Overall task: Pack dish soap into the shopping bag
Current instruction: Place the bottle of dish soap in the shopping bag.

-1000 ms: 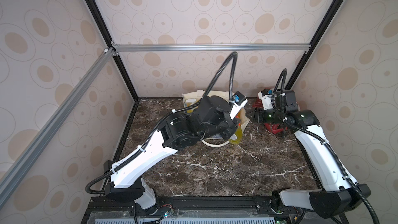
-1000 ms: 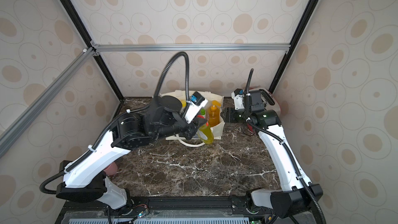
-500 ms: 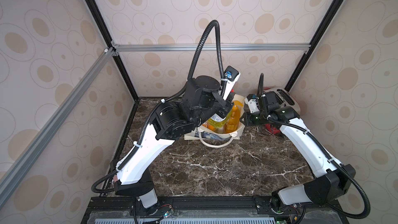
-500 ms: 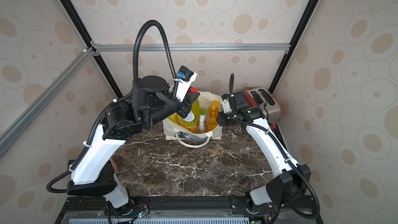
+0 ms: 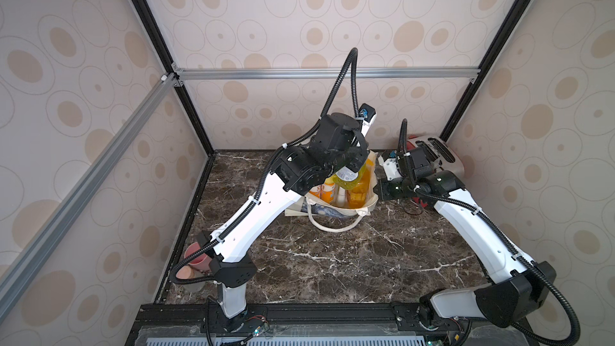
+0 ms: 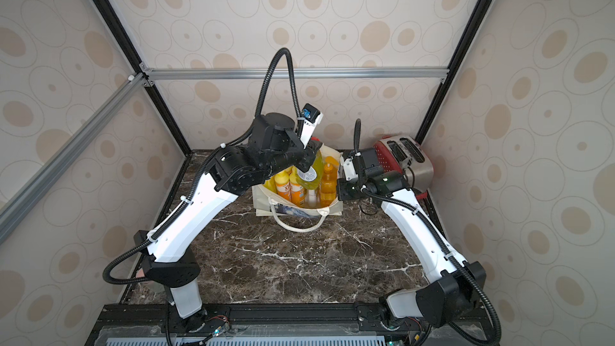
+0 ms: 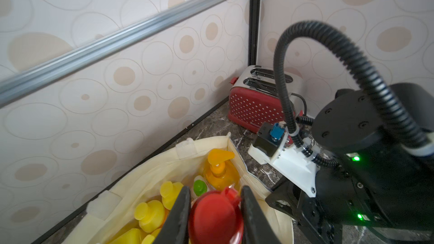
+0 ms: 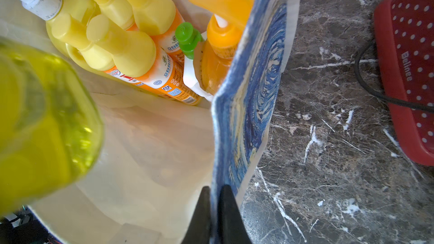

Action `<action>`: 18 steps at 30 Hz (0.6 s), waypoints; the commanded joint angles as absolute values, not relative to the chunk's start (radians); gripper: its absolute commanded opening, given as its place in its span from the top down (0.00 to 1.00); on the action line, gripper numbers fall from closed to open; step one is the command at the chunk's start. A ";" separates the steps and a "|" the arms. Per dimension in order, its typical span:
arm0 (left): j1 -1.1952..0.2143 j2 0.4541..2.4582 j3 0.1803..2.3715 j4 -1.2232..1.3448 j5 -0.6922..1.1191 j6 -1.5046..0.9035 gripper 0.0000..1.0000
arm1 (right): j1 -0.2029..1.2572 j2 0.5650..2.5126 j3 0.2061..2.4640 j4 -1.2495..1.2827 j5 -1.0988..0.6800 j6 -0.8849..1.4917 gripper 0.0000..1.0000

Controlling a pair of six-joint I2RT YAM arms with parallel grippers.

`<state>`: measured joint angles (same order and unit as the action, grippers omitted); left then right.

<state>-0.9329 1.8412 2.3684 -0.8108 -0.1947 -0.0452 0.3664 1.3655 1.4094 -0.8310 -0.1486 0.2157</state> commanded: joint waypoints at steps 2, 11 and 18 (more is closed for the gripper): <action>-0.917 1.806 2.302 -0.668 -0.156 -0.093 1.00 | 0.380 1.340 1.408 -0.841 -0.152 0.211 0.97; -0.856 1.734 1.997 -0.418 -0.037 -0.127 1.00 | 0.380 1.358 1.448 -0.836 -0.179 0.215 1.00; -0.850 1.738 1.897 -0.304 0.056 -0.068 1.00 | 0.380 1.337 1.448 -0.849 -0.180 0.209 1.00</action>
<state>-0.8528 1.8263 1.8790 -0.5056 -0.0055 -0.1070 0.3676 1.3655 1.4136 -0.8223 -0.1459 0.2157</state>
